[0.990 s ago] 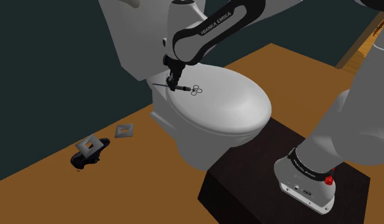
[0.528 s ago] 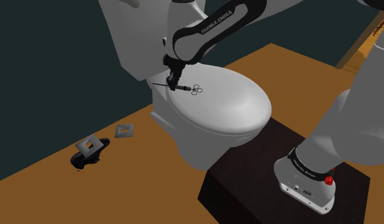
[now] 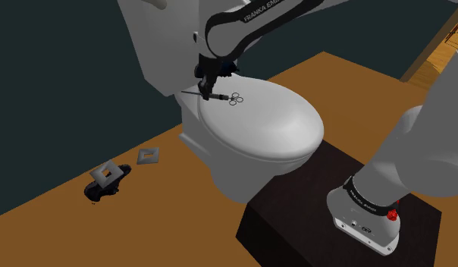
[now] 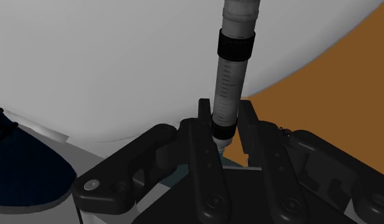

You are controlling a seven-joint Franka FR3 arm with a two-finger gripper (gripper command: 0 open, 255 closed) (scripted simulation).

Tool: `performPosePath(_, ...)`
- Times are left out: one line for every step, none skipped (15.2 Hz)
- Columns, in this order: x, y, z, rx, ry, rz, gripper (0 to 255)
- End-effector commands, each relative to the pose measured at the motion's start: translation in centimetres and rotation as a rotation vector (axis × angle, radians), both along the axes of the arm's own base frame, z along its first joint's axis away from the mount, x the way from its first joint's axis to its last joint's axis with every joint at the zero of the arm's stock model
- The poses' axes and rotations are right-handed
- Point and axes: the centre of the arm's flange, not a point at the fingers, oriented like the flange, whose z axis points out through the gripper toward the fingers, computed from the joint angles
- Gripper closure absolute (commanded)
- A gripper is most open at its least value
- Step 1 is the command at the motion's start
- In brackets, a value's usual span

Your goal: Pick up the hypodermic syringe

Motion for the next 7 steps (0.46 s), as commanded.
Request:
performPosePath(0.1,-0.1,1.1,0.0,0.0,0.0,255)
performPosePath(0.1,-0.1,1.7,0.0,0.0,0.0,255)
performPosePath(0.1,-0.1,2.2,0.0,0.0,0.0,255)
performPosePath(0.1,-0.1,2.7,0.0,0.0,0.0,255)
performPosePath(0.1,-0.1,3.2,0.0,0.0,0.0,255)
performPosePath(0.1,-0.1,3.3,0.0,0.0,0.0,255)
performPosePath(0.1,-0.1,3.3,0.0,0.0,0.0,255)
